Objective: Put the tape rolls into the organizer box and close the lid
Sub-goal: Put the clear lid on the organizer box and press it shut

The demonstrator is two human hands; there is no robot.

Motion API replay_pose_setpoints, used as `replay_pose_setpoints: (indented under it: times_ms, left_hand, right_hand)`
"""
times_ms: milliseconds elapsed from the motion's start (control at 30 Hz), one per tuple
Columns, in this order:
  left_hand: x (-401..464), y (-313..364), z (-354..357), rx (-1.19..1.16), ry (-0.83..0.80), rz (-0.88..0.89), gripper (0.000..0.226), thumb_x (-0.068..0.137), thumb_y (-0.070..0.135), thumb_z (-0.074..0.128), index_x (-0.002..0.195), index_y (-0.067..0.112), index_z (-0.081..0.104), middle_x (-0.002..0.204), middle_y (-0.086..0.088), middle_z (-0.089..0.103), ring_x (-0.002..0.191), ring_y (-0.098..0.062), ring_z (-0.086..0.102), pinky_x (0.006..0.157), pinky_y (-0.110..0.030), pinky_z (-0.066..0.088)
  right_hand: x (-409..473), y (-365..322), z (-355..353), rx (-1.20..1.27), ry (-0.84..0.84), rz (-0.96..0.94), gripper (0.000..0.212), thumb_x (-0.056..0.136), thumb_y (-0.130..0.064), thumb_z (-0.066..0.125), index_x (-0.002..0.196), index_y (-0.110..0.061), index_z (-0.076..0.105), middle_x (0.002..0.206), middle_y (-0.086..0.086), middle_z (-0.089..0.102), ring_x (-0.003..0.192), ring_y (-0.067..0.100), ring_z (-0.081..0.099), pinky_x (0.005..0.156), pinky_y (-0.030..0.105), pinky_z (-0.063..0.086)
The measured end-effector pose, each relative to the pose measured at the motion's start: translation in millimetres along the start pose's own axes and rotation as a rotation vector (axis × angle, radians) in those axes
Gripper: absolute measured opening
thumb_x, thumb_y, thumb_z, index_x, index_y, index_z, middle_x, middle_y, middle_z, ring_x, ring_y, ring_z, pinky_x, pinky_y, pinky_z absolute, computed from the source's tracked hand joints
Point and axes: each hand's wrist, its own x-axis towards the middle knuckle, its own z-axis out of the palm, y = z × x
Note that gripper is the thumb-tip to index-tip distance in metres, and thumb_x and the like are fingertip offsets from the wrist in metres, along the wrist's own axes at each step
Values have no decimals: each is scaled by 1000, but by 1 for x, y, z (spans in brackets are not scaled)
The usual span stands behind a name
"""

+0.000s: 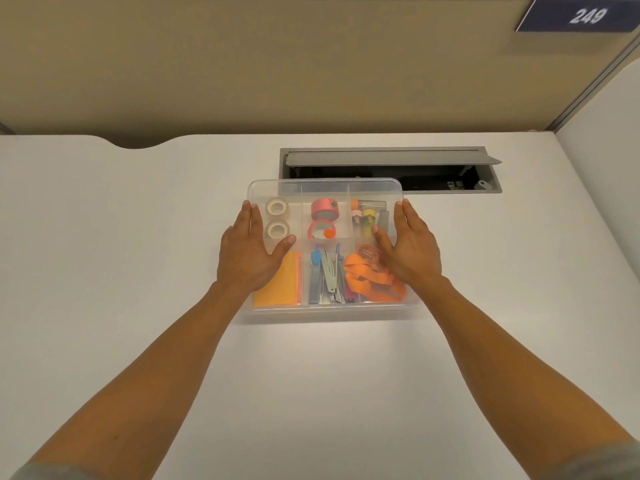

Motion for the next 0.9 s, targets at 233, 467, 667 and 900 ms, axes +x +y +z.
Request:
replay_pose_setpoints:
  times_ms: [233,467,667,900]
  left_hand:
    - [4,3,-7,74,30,0,102,79,83,22,149,8,22,158,-14,24,140,-33,32,113,-47,24]
    - [44,7,-28,103,214,20,66,93,59,36,129,6,50,118,-19,60,106,-35,53,87,-45,41]
    - [61,15,-14,46,203,24,68,93,60,34,139,11,43,146,-15,43,135,-33,35,107,-48,30]
    - [67,32,3,178,-48,185,79,81,82,6,150,43,8,163,-5,3,149,-29,-7,114,-59,-9]
  right_hand:
    - [7,-2,-7,-102,87,-60,73,91,-64,32,139,-10,38,146,12,42,125,31,44,98,44,39]
    - [40,-12,-10,-100,163,-24,62,93,-56,41,132,-9,46,128,13,50,115,30,49,91,43,45]
    - [60,-27,-3,-118,115,-165,62,96,-52,33,144,-12,35,150,11,35,141,28,24,114,47,20]
    - [67,-63,18,-167,-154,-304,66,94,-62,13,151,-30,6,161,0,2,147,22,-7,113,58,-10]
